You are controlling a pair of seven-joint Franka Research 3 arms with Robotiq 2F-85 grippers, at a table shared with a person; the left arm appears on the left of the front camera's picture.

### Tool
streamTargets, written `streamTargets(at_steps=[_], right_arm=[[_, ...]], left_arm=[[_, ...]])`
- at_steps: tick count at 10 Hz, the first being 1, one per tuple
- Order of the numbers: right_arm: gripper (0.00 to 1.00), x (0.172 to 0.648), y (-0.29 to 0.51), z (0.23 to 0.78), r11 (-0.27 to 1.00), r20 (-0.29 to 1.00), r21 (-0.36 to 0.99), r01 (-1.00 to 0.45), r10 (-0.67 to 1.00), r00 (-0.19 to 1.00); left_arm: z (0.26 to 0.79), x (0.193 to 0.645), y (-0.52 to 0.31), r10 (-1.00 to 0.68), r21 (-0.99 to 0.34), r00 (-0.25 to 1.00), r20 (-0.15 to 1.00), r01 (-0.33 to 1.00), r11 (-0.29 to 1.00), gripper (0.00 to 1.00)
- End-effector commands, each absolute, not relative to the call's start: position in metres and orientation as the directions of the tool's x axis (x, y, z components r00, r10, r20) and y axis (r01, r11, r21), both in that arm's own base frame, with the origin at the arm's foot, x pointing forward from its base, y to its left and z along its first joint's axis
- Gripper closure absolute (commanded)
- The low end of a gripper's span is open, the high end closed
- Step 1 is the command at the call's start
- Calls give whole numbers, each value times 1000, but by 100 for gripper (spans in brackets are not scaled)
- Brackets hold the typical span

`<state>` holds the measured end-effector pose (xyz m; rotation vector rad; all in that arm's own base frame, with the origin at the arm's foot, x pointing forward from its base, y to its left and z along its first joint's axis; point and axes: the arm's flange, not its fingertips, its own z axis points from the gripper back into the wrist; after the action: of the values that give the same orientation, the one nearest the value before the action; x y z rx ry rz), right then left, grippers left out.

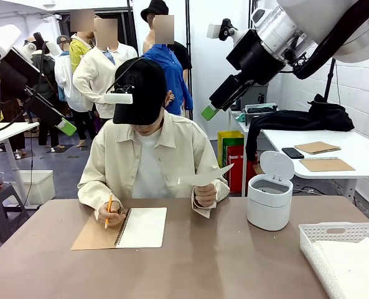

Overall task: Sort the paper based on its condition.
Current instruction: If a person hands you a paper, place it in the Organizing basket , and if it's crumpled, put it in the Trash can.

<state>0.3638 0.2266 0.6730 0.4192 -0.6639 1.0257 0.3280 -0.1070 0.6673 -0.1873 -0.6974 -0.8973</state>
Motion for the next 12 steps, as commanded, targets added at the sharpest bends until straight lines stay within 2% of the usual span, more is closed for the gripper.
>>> streamTargets(at_steps=[1, 7, 8, 10, 12], right_arm=[[0, 364, 227, 671, 465, 679, 19, -885, 644, 353], [0, 364, 227, 673, 467, 681, 16, -884, 642, 352], [0, 369, 227, 670, 551, 657, 35, -834, 616, 435], [0, 392, 217, 661, 712, 519, 178, -680, 519, 679], [0, 415, 204, 643, 797, 393, 268, -541, 422, 817]], left_arm=[[668, 329, -107, -649, 130, 424, 631, 767, 628, 0], [668, 329, -107, -649, 130, 424, 631, 767, 628, 0], [668, 329, -107, -649, 130, 424, 631, 767, 628, 0], [668, 329, -107, -649, 130, 424, 631, 767, 628, 0], [668, 329, -107, -649, 130, 424, 631, 767, 628, 0]])
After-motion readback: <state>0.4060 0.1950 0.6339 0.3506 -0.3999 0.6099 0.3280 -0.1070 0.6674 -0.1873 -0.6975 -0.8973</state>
